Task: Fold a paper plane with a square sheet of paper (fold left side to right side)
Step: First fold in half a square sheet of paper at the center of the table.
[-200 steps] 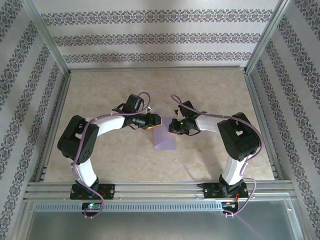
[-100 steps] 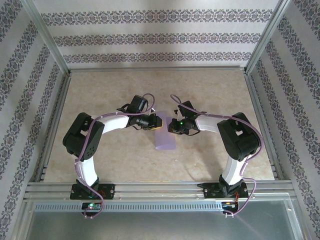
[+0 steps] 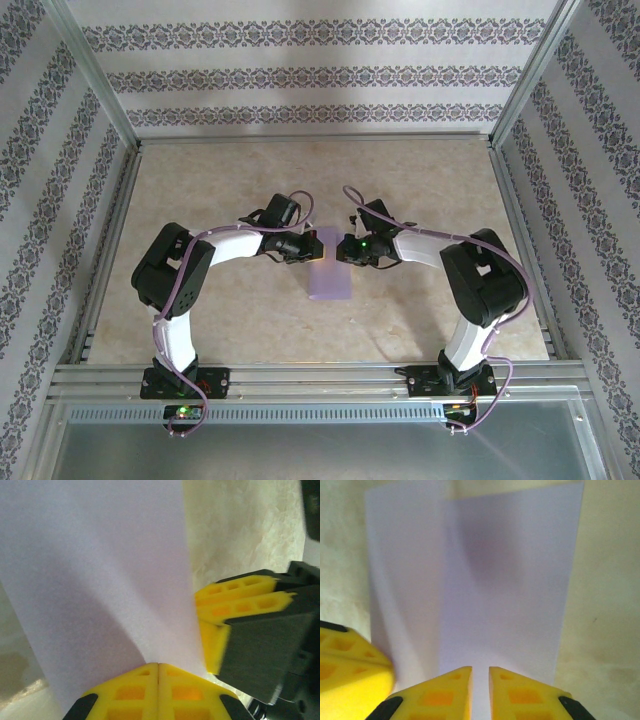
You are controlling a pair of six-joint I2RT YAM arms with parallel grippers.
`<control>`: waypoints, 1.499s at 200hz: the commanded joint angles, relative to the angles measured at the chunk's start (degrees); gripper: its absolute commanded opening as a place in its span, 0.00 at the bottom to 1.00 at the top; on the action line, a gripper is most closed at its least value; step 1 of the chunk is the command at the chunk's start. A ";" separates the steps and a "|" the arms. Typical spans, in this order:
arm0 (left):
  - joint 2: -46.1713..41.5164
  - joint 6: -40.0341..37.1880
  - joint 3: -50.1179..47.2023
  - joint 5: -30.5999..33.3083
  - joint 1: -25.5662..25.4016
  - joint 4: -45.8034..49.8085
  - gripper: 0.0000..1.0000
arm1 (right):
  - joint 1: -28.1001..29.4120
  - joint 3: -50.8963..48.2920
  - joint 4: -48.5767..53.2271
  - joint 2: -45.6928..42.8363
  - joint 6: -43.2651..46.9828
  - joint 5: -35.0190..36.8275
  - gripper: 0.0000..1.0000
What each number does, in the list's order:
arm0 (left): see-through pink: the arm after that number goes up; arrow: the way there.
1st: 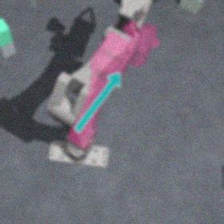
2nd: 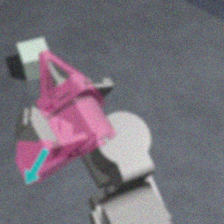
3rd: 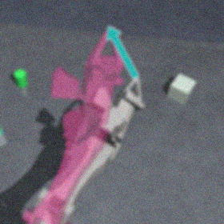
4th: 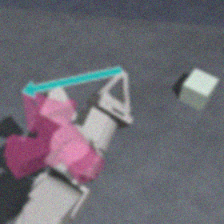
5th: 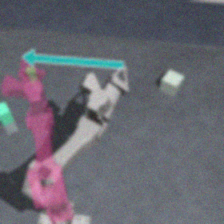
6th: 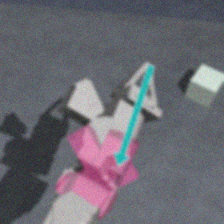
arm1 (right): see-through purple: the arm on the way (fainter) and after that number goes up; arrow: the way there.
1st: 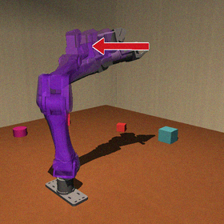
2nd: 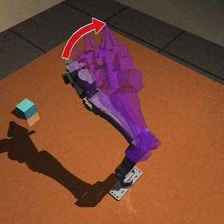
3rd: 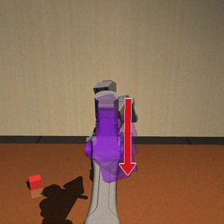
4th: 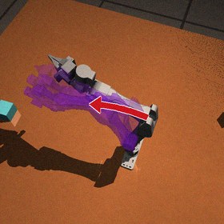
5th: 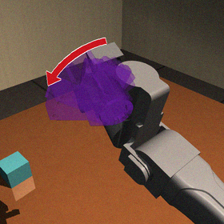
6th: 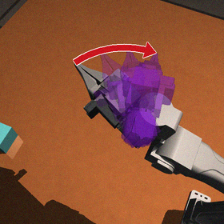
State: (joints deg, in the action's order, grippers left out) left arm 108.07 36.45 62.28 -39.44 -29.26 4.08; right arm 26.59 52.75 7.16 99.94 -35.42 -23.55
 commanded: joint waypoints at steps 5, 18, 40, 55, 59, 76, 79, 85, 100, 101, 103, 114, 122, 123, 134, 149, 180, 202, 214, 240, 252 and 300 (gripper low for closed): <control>0.60 -0.90 1.53 0.68 -0.72 1.79 0.01 | -1.57 -1.07 1.50 -4.90 2.17 1.95 0.23; 0.73 -0.74 1.55 0.68 -0.76 1.60 0.01 | -2.22 -1.46 3.03 -6.54 3.47 2.54 0.27; 0.82 -0.51 1.66 0.52 -0.83 1.21 0.01 | -3.66 -3.56 2.41 -8.86 3.69 -0.09 0.33; 0.78 -0.41 1.82 0.51 -0.93 1.28 0.01 | -4.69 -5.82 -1.29 -9.58 1.24 -5.11 0.40; 0.78 -0.43 1.79 0.43 -0.92 1.26 0.01 | -4.85 -6.35 -2.31 -9.52 0.51 -6.59 0.41; 0.76 -0.41 1.86 0.20 -1.03 1.15 0.01 | -5.21 -8.16 -6.50 -8.87 -2.27 -11.43 0.47; 0.76 -0.41 1.87 0.19 -1.01 1.15 0.01 | -5.23 -8.53 -7.37 -8.74 -2.89 -12.16 0.47; 0.82 -0.41 1.82 0.16 -1.07 1.19 0.01 | -5.31 -9.34 -9.41 -8.40 -4.15 -13.44 0.47; 0.74 -0.39 1.95 0.15 -1.21 1.15 0.01 | -5.40 -10.88 -14.29 -6.99 -6.96 -16.15 0.48; 0.74 -0.36 1.96 0.15 -1.18 1.17 0.01 | -5.40 -10.94 -14.50 -6.88 -7.08 -16.30 0.48; 0.72 -0.33 1.96 0.15 -1.16 1.08 0.01 | -5.38 -10.99 -14.91 -6.65 -7.33 -16.62 0.48; 0.76 -0.33 2.00 0.20 -1.28 0.97 0.01 | -5.23 -11.09 -16.75 -5.21 -8.19 -18.13 0.48; 0.78 -0.24 2.07 0.20 -1.33 0.89 0.01 | -5.06 -11.09 -17.83 -4.34 -8.82 -18.90 0.47; 0.80 -0.24 2.10 0.18 -1.37 0.91 0.01 | -5.06 -11.09 -17.90 -4.20 -8.94 -18.99 0.47; 0.91 -0.24 2.08 0.11 -1.49 0.92 0.01 | -4.86 -10.84 -19.00 -2.97 -9.87 -19.74 0.46; 0.96 -0.19 2.08 0.15 -1.50 0.86 0.01 | -4.63 -10.61 -20.01 -1.72 -10.50 -20.05 0.44; 1.25 -0.28 2.40 0.09 -1.53 1.13 0.01 | -3.67 -10.24 -22.33 0.02 -11.79 -20.64 0.41; 1.19 -0.39 2.73 0.10 -1.61 1.46 0.01 | -3.21 -9.71 -22.89 0.78 -12.11 -20.66 0.35; 1.35 -0.46 2.76 0.12 -1.65 1.57 0.01 | -3.12 -9.60 -22.98 1.09 -12.22 -20.55 0.31; 1.23 -0.63 2.86 0.26 -1.60 1.81 0.01 | -3.21 -9.59 -22.40 0.50 -11.88 -19.60 0.17; 0.80 -0.59 2.63 0.62 -1.67 1.82 0.02 | -3.38 -9.58 -21.25 0.01 -11.15 -18.67 0.10; -6.11 0.08 -1.13 6.41 -1.63 -0.21 0.25 | -3.82 -9.43 -16.24 -0.97 -8.36 -14.88 0.04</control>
State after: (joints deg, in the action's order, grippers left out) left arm 107.37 36.36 63.13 -36.93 -30.06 4.14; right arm 23.09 42.39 -12.19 100.01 -46.26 -41.21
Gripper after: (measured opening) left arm 0.200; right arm 0.061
